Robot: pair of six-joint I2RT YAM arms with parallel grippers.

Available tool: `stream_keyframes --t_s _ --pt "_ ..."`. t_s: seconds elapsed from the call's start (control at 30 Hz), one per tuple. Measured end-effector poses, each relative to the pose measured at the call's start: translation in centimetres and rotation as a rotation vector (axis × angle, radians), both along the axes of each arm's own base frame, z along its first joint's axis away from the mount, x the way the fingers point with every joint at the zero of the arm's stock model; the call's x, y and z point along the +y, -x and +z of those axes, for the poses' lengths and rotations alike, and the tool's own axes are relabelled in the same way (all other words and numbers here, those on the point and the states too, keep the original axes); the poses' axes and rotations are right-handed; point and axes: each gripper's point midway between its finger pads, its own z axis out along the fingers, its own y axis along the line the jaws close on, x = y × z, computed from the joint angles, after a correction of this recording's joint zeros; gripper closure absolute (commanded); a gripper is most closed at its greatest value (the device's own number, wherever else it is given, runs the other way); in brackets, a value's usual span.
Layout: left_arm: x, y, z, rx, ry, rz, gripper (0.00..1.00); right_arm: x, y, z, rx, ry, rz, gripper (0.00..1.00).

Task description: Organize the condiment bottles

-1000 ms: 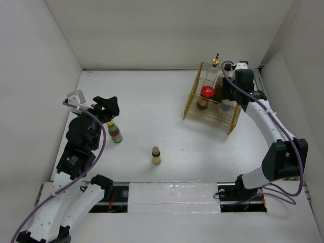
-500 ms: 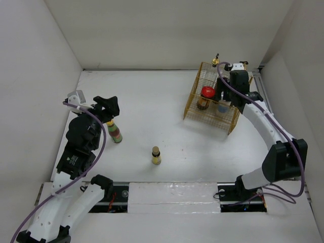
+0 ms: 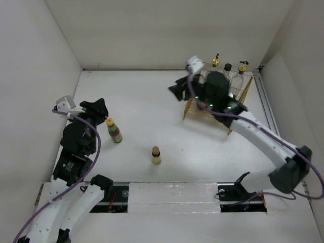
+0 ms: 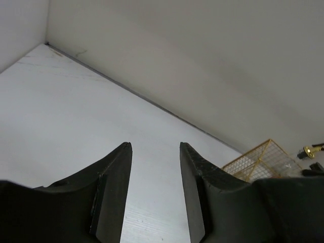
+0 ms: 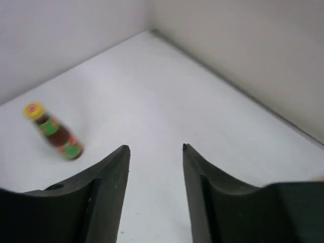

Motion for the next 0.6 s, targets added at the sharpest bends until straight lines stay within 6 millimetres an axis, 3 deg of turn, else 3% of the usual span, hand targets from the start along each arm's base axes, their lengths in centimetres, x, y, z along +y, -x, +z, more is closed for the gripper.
stream_keyframes --t_s 0.03,0.13,0.2,0.27,0.4,0.6 --pt "0.5 0.2 0.2 -0.009 0.007 0.021 0.62 3.0 0.6 -0.7 0.001 0.011 0.083 0.32" --pt "1.9 1.1 0.9 -0.036 0.028 0.082 0.58 12.6 3.2 -6.3 0.064 0.097 0.338 0.19" --pt "2.7 1.5 1.1 -0.046 0.04 0.122 0.57 17.2 5.9 -10.8 0.118 0.161 0.478 0.16" --pt "3.3 1.7 1.1 -0.05 0.048 0.151 0.52 20.7 8.7 -14.2 0.153 0.206 0.592 0.12" --pt "4.1 2.3 1.4 -0.064 0.062 0.181 0.49 25.4 11.5 -17.2 0.171 0.234 0.718 0.09" --pt "4.2 2.7 1.7 -0.078 0.07 0.18 0.48 29.4 8.7 -17.6 0.12 0.185 0.699 0.09"
